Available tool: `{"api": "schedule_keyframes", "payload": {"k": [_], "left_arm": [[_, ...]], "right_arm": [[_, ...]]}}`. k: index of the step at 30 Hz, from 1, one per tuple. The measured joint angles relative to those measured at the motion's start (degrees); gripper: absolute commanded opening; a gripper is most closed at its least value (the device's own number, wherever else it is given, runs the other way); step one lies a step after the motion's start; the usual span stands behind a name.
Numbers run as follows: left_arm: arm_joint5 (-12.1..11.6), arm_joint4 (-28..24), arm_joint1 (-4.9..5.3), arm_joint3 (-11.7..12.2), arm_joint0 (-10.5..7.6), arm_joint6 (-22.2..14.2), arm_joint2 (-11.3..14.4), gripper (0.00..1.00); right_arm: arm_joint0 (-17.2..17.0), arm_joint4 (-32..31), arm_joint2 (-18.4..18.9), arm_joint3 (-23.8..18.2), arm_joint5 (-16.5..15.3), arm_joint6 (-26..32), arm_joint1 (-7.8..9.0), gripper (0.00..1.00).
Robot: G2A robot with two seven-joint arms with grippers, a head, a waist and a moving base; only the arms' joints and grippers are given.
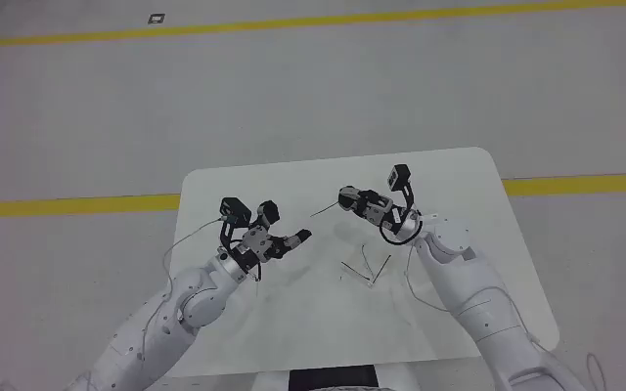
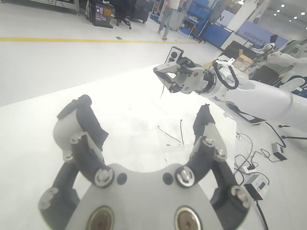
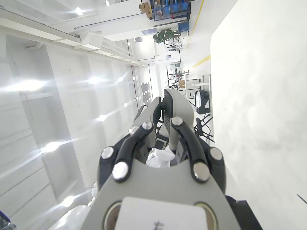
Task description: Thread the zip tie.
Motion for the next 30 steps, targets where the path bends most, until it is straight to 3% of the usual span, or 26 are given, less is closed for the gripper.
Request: {"api": "schedule_keyframes", "payload": {"k": [18, 21, 25, 30], "left_arm": [[0.0, 0.2, 0.00, 0.0, -0.10, -0.1, 0.1, 1.00], [0.0, 6.7, 0.20, -0.3, -1.32, -1.6, 1.2, 1.00], [0.0, 17.3, 0.73, 0.4, -3.07, -0.6, 3.7, 1.00], [0.0, 23.3, 1.52, 2.5, -5.34, 6.1, 6.5, 1.00]], "right_arm": [[-0.1, 0.0, 0.0, -0.1, 0.0, -0.1, -0.01, 0.00], [-0.6, -0.6, -0.2, -1.0, 0.4, -1.5, 0.03, 0.00], [-0.9, -0.6, 0.2, -1.6, 1.1, -1.8, 0.24, 0.00], [-1.1, 0.1, 0.4, -1.7, 1.3, -1.9, 0.36, 0.00]]}}
